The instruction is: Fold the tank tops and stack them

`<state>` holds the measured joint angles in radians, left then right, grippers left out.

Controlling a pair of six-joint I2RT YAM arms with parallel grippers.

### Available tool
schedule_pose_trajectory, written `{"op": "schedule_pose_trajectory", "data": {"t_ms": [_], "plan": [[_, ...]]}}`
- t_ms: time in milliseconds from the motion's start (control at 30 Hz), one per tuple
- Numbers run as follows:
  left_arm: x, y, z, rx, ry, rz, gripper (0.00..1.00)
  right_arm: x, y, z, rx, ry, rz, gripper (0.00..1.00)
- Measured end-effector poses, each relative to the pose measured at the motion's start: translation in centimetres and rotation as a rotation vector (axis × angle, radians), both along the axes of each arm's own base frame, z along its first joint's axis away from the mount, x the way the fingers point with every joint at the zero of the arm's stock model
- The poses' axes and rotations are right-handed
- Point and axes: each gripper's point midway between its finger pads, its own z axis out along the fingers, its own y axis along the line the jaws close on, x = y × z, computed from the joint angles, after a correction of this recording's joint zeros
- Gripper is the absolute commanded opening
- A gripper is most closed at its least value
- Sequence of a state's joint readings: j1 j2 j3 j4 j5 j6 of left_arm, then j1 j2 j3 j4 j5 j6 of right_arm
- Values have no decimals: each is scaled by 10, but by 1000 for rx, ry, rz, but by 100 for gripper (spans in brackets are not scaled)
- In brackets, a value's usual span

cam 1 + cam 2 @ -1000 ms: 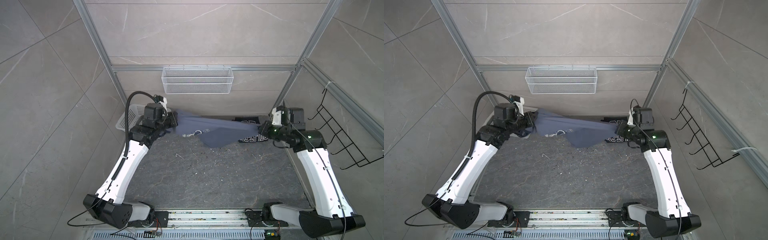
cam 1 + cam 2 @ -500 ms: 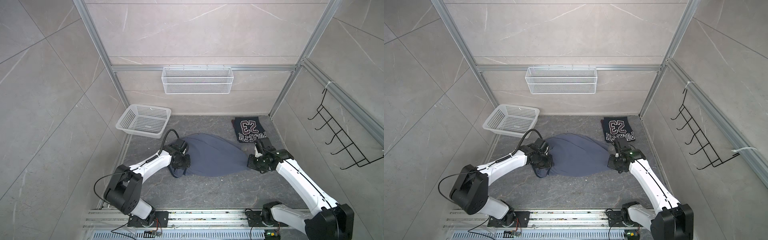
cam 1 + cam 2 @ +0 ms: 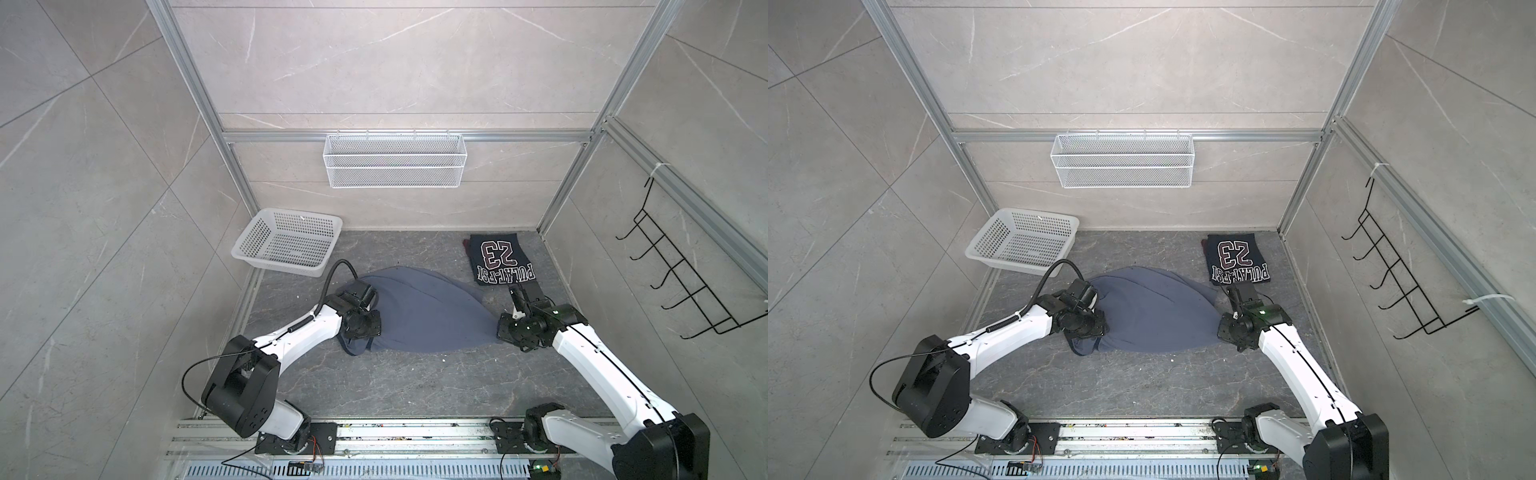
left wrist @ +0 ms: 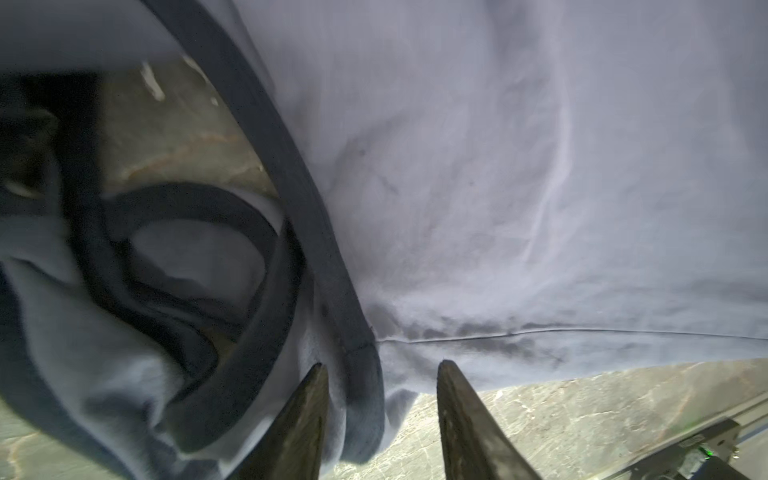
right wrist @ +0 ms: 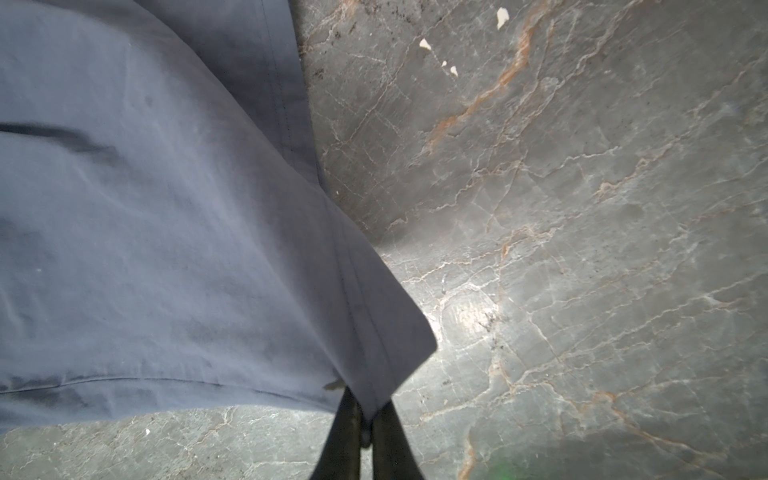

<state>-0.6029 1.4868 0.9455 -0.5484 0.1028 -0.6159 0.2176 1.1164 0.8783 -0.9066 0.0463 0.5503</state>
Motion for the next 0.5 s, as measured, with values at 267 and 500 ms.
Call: {"op": "schedule_pose_trajectory", "data": {"t_ms": [267, 500], "plan": [[-4, -1, -7, 24, 26, 1, 31, 2, -1, 1, -5, -8, -6, 8], [0, -4, -2, 25, 6, 0, 27, 2, -2, 1, -11, -10, -9, 8]]}}
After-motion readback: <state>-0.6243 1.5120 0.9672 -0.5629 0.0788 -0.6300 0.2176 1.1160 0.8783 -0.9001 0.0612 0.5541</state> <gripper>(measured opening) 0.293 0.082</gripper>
